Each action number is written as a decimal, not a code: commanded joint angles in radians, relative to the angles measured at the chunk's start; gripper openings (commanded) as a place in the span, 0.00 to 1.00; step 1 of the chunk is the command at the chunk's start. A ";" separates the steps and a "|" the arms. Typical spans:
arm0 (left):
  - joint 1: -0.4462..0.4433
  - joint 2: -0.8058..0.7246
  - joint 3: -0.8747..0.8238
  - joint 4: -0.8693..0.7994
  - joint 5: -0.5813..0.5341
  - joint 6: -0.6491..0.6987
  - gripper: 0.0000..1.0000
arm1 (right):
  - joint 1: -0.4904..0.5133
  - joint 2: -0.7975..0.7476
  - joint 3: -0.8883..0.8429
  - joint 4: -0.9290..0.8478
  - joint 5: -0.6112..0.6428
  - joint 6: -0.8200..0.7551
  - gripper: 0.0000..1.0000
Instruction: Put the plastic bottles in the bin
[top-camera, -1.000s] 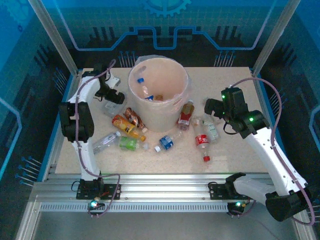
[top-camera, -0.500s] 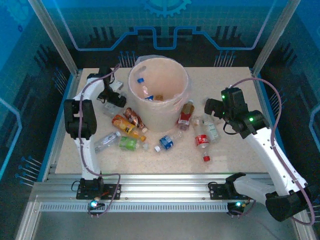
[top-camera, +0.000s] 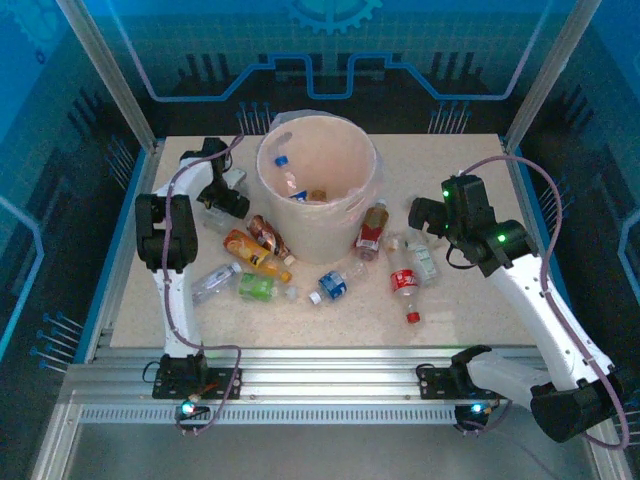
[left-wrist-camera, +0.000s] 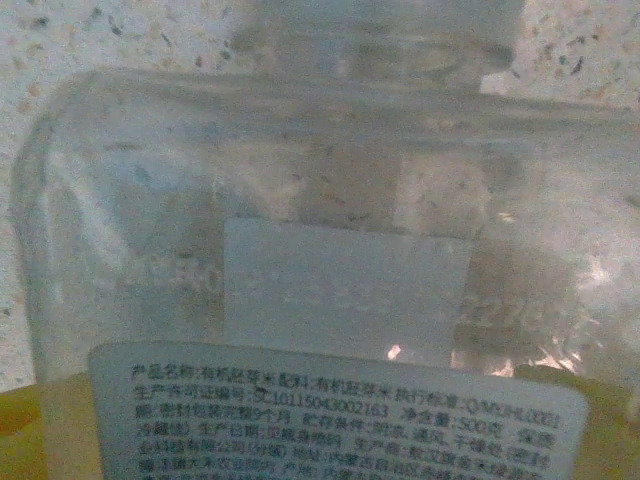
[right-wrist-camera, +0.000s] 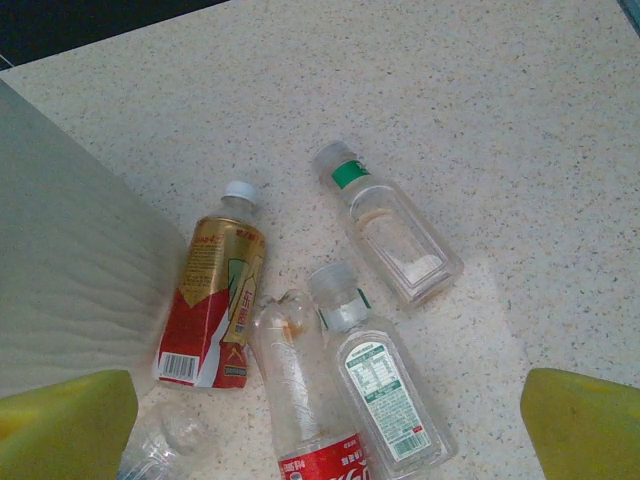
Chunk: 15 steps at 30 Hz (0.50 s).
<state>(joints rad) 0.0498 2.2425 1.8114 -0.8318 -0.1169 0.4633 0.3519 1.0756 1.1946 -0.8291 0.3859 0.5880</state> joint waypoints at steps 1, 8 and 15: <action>0.010 0.000 0.033 0.005 -0.027 -0.020 0.76 | -0.015 -0.003 -0.009 0.017 0.017 0.018 1.00; 0.019 -0.092 0.035 0.022 -0.084 -0.047 0.69 | -0.015 -0.004 -0.009 0.033 0.016 0.003 1.00; 0.019 -0.270 0.037 0.042 -0.180 -0.105 0.70 | -0.016 -0.005 -0.019 0.033 0.015 -0.005 1.00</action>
<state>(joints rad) 0.0628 2.1086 1.8172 -0.8165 -0.2337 0.4065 0.3519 1.0756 1.1908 -0.8062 0.3859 0.5869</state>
